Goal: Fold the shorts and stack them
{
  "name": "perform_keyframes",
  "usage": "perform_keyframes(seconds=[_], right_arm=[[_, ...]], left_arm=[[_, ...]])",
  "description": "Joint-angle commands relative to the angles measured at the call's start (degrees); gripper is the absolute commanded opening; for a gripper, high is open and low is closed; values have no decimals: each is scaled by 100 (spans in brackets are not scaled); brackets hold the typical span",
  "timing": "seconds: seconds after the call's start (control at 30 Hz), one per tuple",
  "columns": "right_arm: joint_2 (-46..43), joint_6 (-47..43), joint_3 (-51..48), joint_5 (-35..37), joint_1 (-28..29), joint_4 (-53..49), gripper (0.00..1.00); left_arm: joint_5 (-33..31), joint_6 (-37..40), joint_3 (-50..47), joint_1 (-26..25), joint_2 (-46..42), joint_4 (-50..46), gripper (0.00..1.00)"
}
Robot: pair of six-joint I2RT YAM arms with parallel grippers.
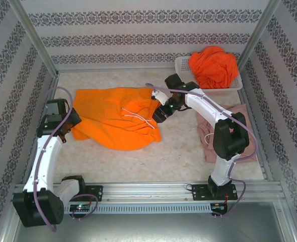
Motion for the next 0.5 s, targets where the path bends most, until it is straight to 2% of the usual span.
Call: perform_keyframes(seconds=[0.0, 0.13, 0.2, 0.27, 0.37, 0.47], right_arm=[[-523, 1364, -384, -252, 205, 446, 77], [-1441, 3905, -1829, -665, 536, 2071, 77], [-1823, 5038, -2488, -108, 701, 2525, 78], [-2066, 6090, -2912, 695, 787, 2517, 78], [-2294, 7372, -3620, 1022, 790, 2953, 74], [-2355, 8273, -4085, 1333, 790, 3342, 65]], left_arm=[[-68, -56, -134, 61, 65, 385, 0], [-194, 0, -276, 63, 103, 480, 0], [-170, -26, -342, 72, 84, 523, 0], [-113, -74, -409, 72, 64, 577, 0], [-52, -94, -489, 72, 8, 614, 0], [-47, -109, -560, 72, -70, 609, 0]])
